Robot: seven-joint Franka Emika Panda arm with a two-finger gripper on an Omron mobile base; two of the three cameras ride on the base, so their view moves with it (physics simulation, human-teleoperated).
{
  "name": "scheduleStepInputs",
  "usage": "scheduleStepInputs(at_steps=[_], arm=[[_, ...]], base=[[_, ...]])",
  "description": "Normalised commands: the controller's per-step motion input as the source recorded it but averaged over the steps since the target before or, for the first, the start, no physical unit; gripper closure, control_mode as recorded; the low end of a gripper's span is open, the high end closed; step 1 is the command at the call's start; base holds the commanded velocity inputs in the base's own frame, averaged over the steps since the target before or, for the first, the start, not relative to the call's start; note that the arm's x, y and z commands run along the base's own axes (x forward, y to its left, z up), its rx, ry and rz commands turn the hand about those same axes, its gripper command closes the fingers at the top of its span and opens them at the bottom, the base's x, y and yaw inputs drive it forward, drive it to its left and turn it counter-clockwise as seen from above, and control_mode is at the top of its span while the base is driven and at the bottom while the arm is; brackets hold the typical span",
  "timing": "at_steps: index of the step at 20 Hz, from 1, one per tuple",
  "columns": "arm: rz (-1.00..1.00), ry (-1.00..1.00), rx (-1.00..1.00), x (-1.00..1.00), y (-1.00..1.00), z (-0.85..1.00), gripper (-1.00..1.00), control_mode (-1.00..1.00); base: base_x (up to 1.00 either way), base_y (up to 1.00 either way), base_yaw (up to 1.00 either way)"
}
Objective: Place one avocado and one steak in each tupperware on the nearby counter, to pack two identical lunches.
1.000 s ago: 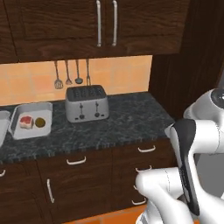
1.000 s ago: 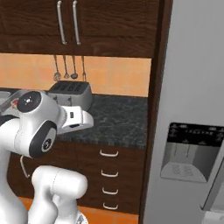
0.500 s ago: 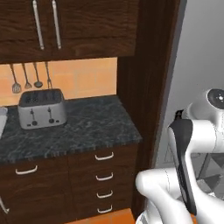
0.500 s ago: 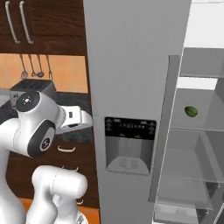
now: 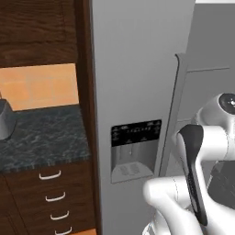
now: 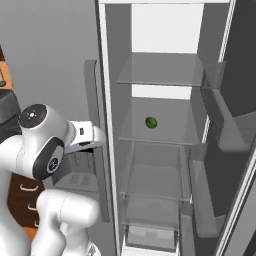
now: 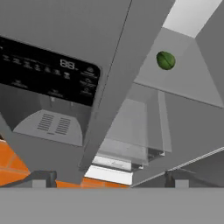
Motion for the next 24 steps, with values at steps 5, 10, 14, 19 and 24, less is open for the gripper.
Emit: scheduleStepInputs(at_steps=[5,10,14,19,24], arm=[[0.00,0.00,0.00,0.00,0.00,0.00,-1.00,1.00],[0.00,0.00,0.00,0.00,0.00,0.00,-1.00,1.00],[0.00,0.00,0.00,0.00,0.00,0.00,-1.00,1.00],[0.00,0.00,0.00,0.00,0.00,0.00,-1.00,1.00],[0.00,0.00,0.00,0.00,0.00,0.00,-1.00,1.00]], base=[[0.21,-0.53,0.00],[0.32,-0.08,0.00],[0.17,-0.38,0.00],[0.18,-0.47,0.00],[0.21,-0.36,0.00]])
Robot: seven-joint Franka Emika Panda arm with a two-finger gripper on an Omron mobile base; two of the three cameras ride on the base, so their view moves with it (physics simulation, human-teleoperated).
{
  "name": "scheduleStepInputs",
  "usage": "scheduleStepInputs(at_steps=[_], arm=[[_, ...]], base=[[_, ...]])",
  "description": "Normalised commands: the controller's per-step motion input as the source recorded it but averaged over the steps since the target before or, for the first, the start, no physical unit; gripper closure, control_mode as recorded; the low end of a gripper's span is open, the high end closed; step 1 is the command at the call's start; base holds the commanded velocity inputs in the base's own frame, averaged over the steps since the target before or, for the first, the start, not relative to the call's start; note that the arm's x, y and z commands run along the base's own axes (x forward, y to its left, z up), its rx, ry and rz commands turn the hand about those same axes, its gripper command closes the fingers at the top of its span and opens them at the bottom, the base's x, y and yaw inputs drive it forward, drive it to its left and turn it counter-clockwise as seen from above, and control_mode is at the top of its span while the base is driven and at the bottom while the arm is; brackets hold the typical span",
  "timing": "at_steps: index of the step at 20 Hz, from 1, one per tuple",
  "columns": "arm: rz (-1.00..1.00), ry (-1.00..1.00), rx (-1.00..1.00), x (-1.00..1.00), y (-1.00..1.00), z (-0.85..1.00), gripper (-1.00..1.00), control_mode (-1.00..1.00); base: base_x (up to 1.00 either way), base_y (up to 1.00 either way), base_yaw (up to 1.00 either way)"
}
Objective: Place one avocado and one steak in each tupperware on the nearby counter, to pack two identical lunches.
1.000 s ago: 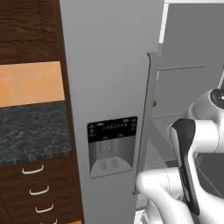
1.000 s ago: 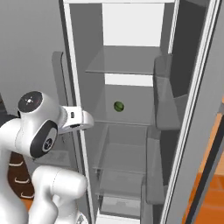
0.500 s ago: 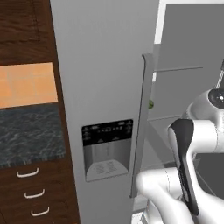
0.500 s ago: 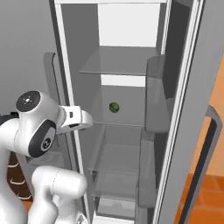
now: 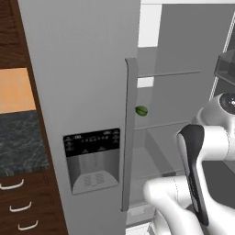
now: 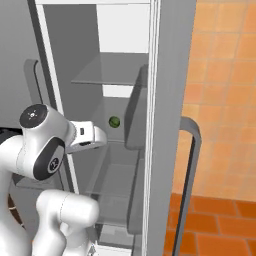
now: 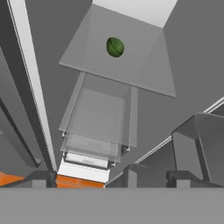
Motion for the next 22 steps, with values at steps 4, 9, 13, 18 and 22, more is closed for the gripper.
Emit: scheduleStepInputs(at_steps=[4,9,13,18,22], arm=[[0.00,0.00,0.00,0.00,0.00,0.00,-1.00,1.00],[0.00,0.00,0.00,0.00,0.00,0.00,-1.00,1.00],[0.03,-0.12,0.03,0.42,0.00,-0.21,-1.00,-1.00],[0.12,-0.13,0.18,0.84,0.00,-0.23,-1.00,-1.00],[0.07,-0.01,0.14,0.96,0.04,-0.16,-1.00,-1.00]], base=[[0.23,-0.20,0.00],[0.32,-0.04,0.04],[0.00,0.00,0.00],[0.00,0.00,0.00],[0.00,0.00,0.00]])
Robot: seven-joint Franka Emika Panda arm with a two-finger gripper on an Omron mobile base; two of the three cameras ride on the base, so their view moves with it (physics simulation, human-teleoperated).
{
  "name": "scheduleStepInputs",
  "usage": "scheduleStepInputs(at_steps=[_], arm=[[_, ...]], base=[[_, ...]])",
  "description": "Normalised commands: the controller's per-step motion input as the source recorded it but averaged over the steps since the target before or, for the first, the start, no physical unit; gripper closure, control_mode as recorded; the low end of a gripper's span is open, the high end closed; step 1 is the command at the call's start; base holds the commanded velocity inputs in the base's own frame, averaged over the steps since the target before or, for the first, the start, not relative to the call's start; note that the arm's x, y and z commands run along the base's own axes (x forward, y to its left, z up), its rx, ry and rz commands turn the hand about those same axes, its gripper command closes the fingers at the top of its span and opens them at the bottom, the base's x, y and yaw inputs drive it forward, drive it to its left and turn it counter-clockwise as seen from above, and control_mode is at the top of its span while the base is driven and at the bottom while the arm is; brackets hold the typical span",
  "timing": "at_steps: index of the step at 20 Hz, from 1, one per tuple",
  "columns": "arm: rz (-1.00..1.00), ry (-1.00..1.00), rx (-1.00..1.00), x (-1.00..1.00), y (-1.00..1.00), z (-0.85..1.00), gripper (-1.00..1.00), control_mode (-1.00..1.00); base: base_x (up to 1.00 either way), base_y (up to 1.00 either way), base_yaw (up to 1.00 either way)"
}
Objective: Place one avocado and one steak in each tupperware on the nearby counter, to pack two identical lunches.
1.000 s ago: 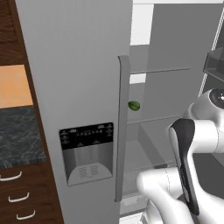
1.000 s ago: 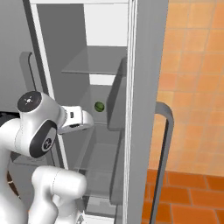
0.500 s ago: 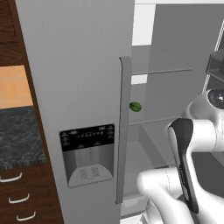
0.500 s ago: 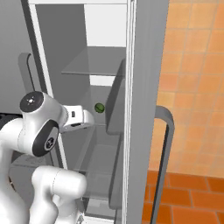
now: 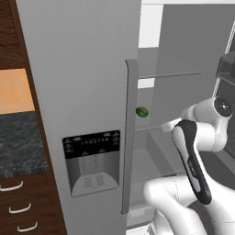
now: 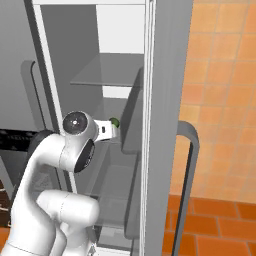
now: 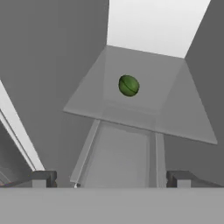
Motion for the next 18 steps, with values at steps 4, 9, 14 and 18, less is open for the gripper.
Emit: scheduleStepInputs(at_steps=[4,9,14,18], arm=[[0.01,0.02,0.00,0.88,0.36,-0.21,-1.00,-1.00],[0.00,0.00,0.00,0.61,0.05,-0.04,-1.00,-1.00],[0.00,0.00,0.00,0.37,-0.09,0.00,-1.00,-1.00],[-0.03,0.04,0.01,0.23,0.00,0.00,-1.00,-1.00]], base=[[0.00,0.00,0.00],[0.00,0.00,0.00],[0.00,0.00,0.00],[0.00,0.00,0.00]])
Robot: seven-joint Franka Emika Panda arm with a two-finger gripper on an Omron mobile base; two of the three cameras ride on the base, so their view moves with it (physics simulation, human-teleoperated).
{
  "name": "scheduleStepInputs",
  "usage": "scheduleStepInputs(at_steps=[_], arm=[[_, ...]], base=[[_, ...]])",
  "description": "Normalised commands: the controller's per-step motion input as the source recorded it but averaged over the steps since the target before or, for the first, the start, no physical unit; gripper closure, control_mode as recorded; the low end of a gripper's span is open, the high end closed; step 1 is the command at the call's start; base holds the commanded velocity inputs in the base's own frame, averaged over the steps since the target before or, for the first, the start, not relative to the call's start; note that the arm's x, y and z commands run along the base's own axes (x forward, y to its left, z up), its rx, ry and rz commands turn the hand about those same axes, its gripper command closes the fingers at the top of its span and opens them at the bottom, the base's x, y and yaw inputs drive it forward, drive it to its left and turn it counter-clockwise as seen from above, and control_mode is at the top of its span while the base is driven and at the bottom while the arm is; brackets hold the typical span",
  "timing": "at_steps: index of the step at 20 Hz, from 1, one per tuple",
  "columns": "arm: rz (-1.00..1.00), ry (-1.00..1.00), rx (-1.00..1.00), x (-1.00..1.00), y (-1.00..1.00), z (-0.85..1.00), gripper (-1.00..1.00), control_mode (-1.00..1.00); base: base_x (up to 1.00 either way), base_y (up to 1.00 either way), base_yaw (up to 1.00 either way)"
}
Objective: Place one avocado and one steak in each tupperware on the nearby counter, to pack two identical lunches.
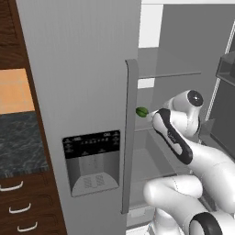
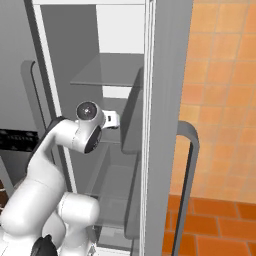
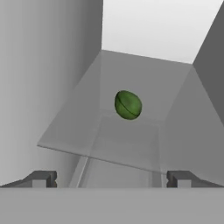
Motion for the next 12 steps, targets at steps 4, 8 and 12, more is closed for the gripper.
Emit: scheduleStepInputs(at_steps=[4,8,12], arm=[[-0.06,0.06,0.03,0.24,0.00,-0.15,-1.00,-1.00],[-0.03,0.05,0.02,0.30,-0.03,-0.29,-1.00,-1.00],[0.00,0.02,0.01,0.36,-0.04,-0.31,-1.00,-1.00]], base=[[0.00,0.00,0.00],[0.00,0.00,0.00],[0.00,0.00,0.00]])
